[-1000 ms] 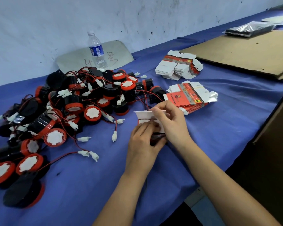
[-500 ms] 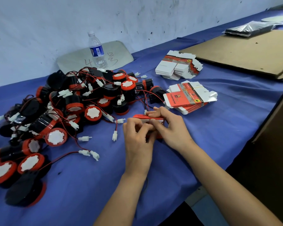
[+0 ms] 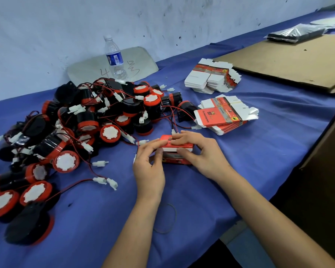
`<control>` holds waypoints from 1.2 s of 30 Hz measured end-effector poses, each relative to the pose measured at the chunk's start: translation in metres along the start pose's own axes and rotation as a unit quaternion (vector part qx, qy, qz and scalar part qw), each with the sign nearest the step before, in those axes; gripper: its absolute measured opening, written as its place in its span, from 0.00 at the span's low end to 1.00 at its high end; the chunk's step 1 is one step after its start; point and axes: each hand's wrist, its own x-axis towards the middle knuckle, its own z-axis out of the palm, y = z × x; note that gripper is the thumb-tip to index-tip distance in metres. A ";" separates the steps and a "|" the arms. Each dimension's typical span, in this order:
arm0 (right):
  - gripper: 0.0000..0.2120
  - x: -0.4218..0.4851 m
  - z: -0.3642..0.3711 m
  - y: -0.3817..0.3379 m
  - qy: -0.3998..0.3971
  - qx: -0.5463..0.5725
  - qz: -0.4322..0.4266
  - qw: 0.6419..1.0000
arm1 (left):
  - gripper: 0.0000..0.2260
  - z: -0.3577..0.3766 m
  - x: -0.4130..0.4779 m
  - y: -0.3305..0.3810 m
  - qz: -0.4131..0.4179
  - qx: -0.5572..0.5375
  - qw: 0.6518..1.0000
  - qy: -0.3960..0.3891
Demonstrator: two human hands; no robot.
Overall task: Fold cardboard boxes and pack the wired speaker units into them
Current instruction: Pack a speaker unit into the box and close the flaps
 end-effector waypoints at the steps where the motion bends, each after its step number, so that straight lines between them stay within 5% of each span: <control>1: 0.12 0.000 -0.001 0.001 -0.006 0.010 0.006 1.000 | 0.12 -0.001 0.001 -0.002 -0.010 -0.007 1.000 -0.003; 8: 0.13 0.001 -0.010 0.006 -0.068 0.017 0.014 0.997 | 0.13 -0.009 0.004 -0.006 -0.020 0.000 1.000 -0.020; 15: 0.15 0.002 -0.019 0.006 -0.107 -0.147 -0.057 0.982 | 0.14 -0.016 0.009 -0.010 -0.016 0.053 0.998 -0.035; 25: 0.22 0.000 -0.034 -0.009 -0.236 -0.441 -0.080 0.862 | 0.09 -0.019 0.005 -0.004 0.083 0.210 0.973 -0.042; 28: 0.25 -0.003 -0.034 -0.003 -0.233 -0.411 -0.074 0.879 | 0.12 -0.015 -0.001 -0.001 0.113 0.242 0.961 -0.073; 32: 0.25 -0.009 -0.027 0.005 -0.175 -0.245 -0.089 0.949 | 0.18 -0.010 -0.005 0.001 0.116 0.224 0.958 -0.138; 36: 0.24 -0.012 -0.024 0.012 -0.131 -0.235 -0.123 0.955 | 0.18 -0.010 -0.005 0.004 0.122 0.258 0.949 -0.138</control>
